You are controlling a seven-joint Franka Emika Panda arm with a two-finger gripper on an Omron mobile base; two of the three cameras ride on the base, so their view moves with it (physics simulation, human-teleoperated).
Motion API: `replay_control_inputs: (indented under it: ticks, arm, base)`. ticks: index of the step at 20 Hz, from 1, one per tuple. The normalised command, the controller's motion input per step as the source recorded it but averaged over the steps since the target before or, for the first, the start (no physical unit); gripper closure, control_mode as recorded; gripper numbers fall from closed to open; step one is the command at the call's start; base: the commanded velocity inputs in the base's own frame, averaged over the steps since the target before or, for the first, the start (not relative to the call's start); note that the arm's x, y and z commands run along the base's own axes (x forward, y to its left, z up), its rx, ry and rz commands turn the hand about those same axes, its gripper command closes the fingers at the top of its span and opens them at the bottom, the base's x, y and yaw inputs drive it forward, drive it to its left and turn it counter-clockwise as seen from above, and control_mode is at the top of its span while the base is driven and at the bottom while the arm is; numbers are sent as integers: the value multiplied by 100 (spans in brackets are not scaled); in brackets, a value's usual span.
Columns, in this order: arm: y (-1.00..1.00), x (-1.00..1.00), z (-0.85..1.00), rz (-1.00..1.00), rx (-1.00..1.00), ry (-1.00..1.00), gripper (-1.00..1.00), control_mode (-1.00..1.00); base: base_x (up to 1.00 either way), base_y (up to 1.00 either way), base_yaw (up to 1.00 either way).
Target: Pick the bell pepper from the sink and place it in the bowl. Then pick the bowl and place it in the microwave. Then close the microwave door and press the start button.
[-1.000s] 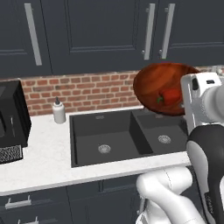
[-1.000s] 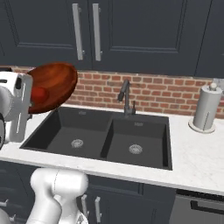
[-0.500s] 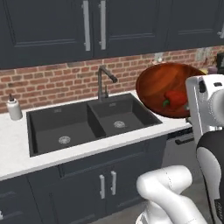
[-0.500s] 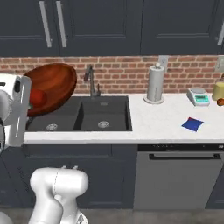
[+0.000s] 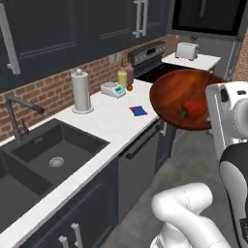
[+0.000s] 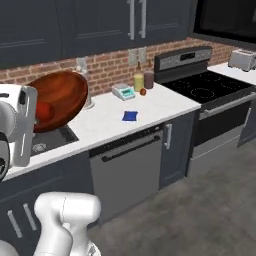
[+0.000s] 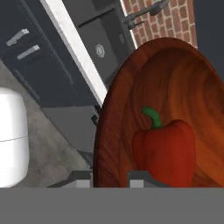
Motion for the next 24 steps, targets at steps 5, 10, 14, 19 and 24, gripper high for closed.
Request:
replay_control_inputs:
  ticks: [5,10,14,19,24]
  arm:
    - [0,0,0,0,0,0,100,100]
    - [0,0,0,0,0,0,100,100]
    - [0,0,0,0,0,0,100,100]
    - [0,0,0,0,0,0,100,100]
    - [0,0,0,0,0,0,100,100]
  base:
    - [0,-15,-85]
    - [12,-63,-45]
    - [37,-98,-2]
    - [80,-100,4]
    - [87,-100,25]
